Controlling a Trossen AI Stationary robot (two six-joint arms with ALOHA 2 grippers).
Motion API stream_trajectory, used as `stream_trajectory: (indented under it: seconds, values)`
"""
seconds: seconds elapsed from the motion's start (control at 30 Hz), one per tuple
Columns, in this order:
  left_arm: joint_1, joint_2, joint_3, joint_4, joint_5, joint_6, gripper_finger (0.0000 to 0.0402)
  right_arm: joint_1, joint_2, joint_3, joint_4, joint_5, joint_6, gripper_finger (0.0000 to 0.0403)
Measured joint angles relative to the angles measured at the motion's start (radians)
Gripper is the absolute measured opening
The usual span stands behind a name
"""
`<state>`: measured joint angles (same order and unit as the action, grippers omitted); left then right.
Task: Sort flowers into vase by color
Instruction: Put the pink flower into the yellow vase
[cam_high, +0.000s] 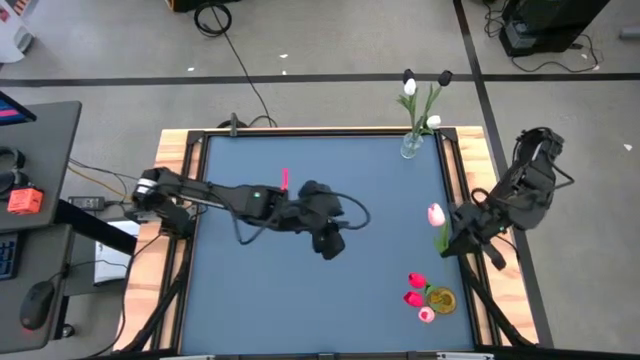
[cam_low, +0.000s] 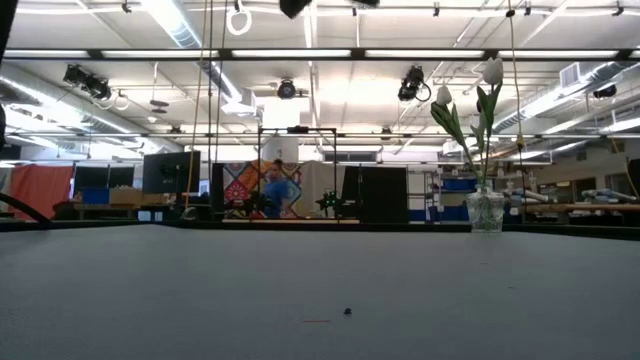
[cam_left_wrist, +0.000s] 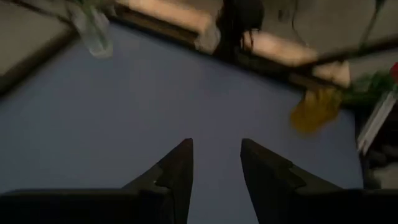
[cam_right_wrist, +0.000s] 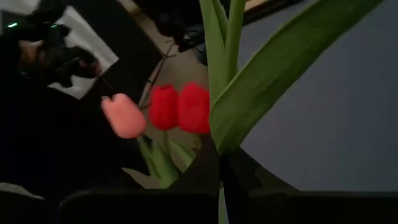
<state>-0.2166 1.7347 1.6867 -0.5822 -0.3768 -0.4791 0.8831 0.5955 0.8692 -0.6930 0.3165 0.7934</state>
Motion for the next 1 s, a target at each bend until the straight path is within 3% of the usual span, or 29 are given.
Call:
stream_trajectory:
  seconds: [0.17,0.3,0.47,0.73,1.0]
  values:
    - [-0.009,-0.109,-0.169,0.159,-0.069,-0.016,0.0139,0.09,0.071,0.0,0.031,0.076,0.002,0.0008]
    - [-0.002,-0.196,-0.329,0.395,-0.083,-0.024,0.0139,0.176,0.129,-0.002,0.058,0.193,0.006,0.0008]
    - [0.0,-0.266,-0.462,0.542,-0.098,-0.027,0.0139,0.282,0.179,-0.002,0.063,0.325,0.043,0.0007]
    - [-0.012,-0.317,-0.484,0.565,-0.122,0.002,0.0139,0.414,0.268,-0.002,-0.003,0.452,0.16,0.0011]
    - [-0.019,-0.319,-0.483,0.635,-0.122,0.096,0.0139,0.449,0.337,-0.002,-0.12,0.446,0.407,0.0103]
